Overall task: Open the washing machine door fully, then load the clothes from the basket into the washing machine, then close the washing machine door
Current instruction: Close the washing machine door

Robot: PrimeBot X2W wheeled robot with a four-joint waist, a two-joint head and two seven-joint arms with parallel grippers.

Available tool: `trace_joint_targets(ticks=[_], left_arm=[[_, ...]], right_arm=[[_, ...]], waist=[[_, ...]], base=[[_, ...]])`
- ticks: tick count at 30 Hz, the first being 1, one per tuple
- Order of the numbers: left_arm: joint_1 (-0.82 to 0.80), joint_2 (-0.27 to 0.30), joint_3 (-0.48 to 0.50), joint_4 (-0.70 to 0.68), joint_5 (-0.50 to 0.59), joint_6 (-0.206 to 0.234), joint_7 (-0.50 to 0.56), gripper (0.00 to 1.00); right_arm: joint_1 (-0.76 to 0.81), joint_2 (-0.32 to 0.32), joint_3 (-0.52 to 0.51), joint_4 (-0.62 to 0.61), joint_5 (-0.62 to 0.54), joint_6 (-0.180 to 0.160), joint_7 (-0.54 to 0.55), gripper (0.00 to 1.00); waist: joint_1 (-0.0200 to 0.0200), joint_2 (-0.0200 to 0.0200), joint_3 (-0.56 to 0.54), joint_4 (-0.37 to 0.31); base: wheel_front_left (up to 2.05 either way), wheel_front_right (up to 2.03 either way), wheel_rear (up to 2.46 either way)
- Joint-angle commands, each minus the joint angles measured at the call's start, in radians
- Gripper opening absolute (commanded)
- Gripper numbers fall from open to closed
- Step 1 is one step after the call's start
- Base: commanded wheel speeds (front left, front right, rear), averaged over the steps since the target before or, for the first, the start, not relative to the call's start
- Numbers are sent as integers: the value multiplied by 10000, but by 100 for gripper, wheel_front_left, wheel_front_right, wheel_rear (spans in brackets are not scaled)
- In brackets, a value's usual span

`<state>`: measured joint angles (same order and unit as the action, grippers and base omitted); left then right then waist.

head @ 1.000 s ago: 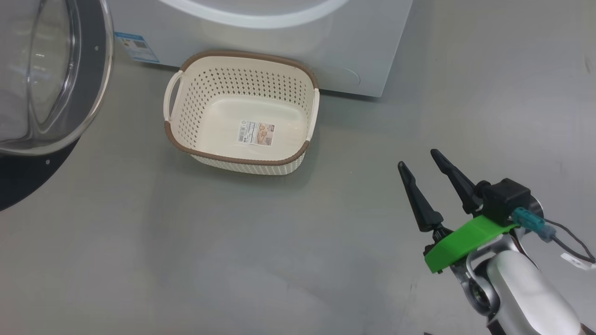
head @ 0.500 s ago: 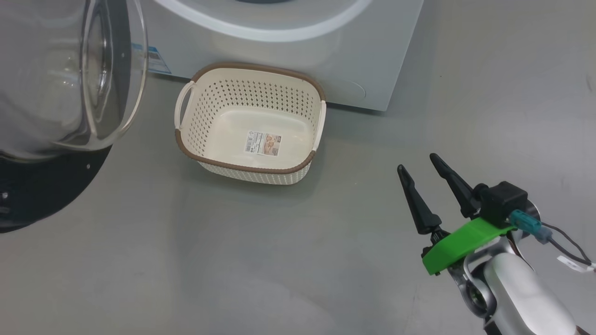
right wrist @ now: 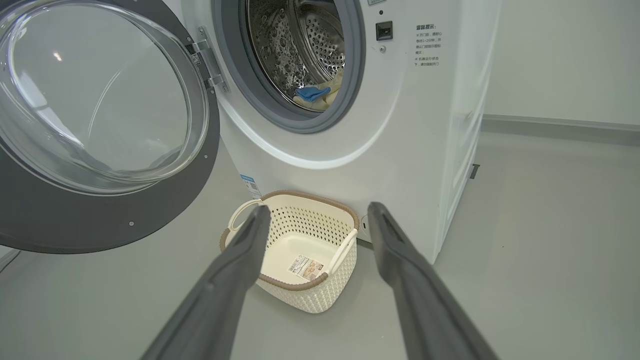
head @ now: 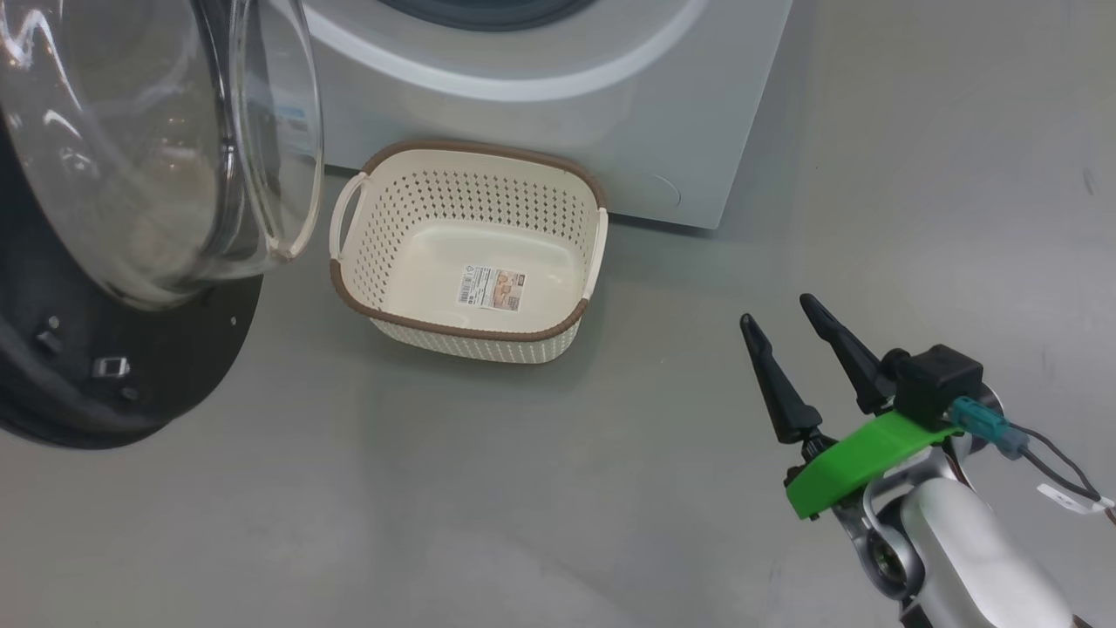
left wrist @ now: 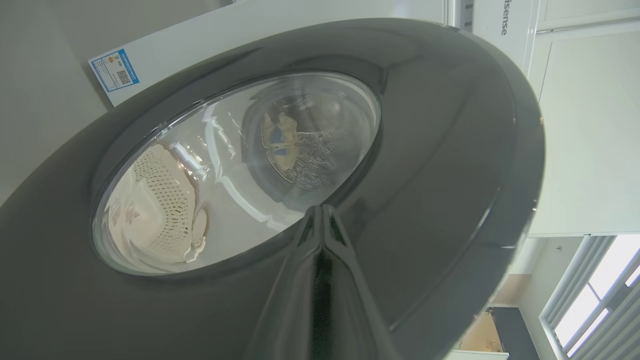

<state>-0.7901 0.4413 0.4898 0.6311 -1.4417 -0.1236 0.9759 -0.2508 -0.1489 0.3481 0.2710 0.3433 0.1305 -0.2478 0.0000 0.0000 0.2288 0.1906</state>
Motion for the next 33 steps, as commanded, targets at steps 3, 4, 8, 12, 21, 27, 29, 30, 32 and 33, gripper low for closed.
trace_joint_targets(ticks=[3, 4, 8, 12, 21, 27, 29, 30, 32, 33], left_arm=[[164, 153, 3, -931, -274, -70, 429, 0], [241, 50, -44, -1097, -326, -70, 535, 0], [580, -306, -222, -1744, -411, -38, 800, 0], [911, -611, -362, -2292, -402, 63, 900, 0], [1507, -1481, -755, -3293, -430, 131, 987, 0], [1777, -2114, -1012, -3831, -471, 99, 918, 0], [1815, -2332, -1069, -4033, -493, 135, 846, 0], [1822, -2425, -1105, -4114, -495, 160, 819, 0], [1818, -2584, -1181, -4223, -472, 210, 757, 0], [1806, -2668, -1216, -4273, -462, 237, 716, 0]], right_arm=[[-17, 123, 161, -213, 61, 2, -128, 100], [-3, 138, 169, -198, 67, 2, -129, 100], [31, 196, 179, -149, 97, 2, -134, 100], [33, 237, 147, -186, 116, 2, -136, 100], [97, 329, 121, -240, 121, 2, -138, 100], [104, 369, 115, -238, 126, 2, -138, 100], [96, 384, 141, -227, 131, 2, -138, 100], [92, 397, 141, -230, 134, 2, -138, 100], [89, 423, 165, -237, 138, 2, -139, 100], [86, 435, 165, -243, 146, 2, -139, 100]], waist=[[0, 0, -88, -73], [0, 0, -115, -96], [0, 0, -219, -225], [0, 0, -286, -376], [0, 0, -383, -680], [0, 0, -453, -918], [0, 0, -468, -1013], [0, 0, -471, -1059], [0, 0, -476, -1175], [0, 0, -471, -1237]], base=[[0, 0, 0], [0, 0, 0], [0, 0, 0], [0, 0, 0], [0, 0, 0], [0, 0, 0], [0, 0, 0], [0, 0, 0], [0, 0, 0], [0, 0, 0]])
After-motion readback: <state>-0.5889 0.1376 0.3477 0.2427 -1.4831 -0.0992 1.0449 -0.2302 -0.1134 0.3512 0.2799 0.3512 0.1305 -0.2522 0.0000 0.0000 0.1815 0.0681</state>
